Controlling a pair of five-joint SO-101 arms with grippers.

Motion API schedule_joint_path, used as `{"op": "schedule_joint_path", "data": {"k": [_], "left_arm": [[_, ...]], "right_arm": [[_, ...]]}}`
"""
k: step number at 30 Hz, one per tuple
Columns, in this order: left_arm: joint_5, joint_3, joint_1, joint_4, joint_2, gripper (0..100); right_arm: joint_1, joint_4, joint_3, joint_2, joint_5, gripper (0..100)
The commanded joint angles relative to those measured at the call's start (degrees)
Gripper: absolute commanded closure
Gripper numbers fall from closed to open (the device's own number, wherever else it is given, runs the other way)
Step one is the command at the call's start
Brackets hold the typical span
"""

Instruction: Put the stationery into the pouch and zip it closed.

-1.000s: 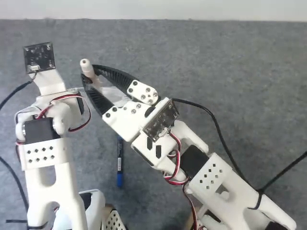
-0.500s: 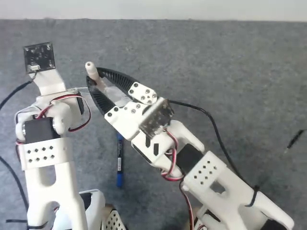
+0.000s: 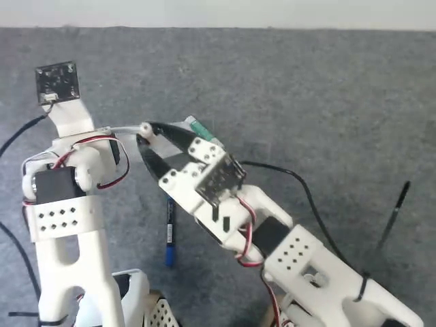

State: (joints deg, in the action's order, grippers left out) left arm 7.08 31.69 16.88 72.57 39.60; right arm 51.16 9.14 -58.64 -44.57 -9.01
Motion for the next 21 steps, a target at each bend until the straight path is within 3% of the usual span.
{"op": "schedule_joint_path", "data": {"k": [1,21], "left_arm": [[1.0,-3.1,0.0,0.6,-0.4,99],[1.9,-2.2,-0.4,0.5,0.0,99]], "right_arm": [[-0.6,1.5,-1.8,-5.0,-1.1,99.2],[-1.3,1.5,-6.2,-5.1,-1.2,98.5]]}}
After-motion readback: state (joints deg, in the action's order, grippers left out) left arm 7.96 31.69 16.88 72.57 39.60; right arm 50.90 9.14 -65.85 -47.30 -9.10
